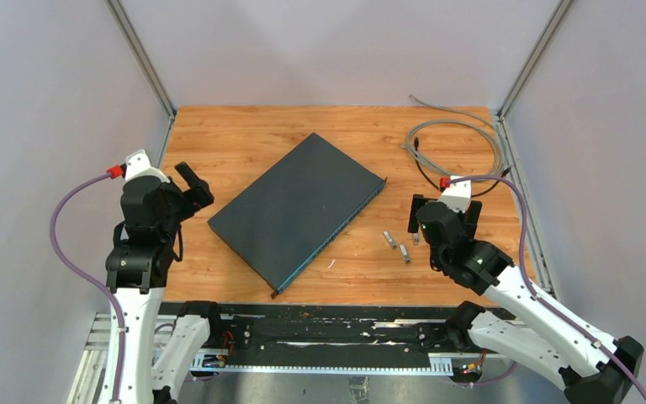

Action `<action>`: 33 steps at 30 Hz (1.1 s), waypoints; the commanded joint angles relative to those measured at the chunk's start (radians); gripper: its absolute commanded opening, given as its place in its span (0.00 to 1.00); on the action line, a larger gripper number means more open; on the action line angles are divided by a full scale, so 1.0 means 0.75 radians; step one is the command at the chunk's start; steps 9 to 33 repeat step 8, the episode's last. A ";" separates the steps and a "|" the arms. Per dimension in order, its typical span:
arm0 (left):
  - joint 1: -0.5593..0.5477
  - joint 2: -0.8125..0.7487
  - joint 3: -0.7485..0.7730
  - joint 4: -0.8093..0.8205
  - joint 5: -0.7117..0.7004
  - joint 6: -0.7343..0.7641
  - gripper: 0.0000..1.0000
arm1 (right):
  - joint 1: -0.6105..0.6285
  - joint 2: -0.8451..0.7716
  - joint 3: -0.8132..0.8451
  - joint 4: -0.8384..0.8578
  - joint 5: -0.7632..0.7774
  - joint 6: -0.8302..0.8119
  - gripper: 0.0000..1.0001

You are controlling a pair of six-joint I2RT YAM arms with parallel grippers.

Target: Pull the plug off the socket

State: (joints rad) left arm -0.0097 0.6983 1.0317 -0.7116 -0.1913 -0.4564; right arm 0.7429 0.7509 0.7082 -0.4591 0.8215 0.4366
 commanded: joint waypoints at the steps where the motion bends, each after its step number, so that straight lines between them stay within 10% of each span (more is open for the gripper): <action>1: -0.005 -0.006 -0.042 -0.161 -0.128 -0.003 1.00 | -0.014 0.024 0.003 -0.055 0.127 -0.014 1.00; 33: -0.005 -0.026 -0.064 -0.162 -0.116 -0.011 1.00 | -0.015 -0.005 0.007 -0.053 0.144 -0.017 1.00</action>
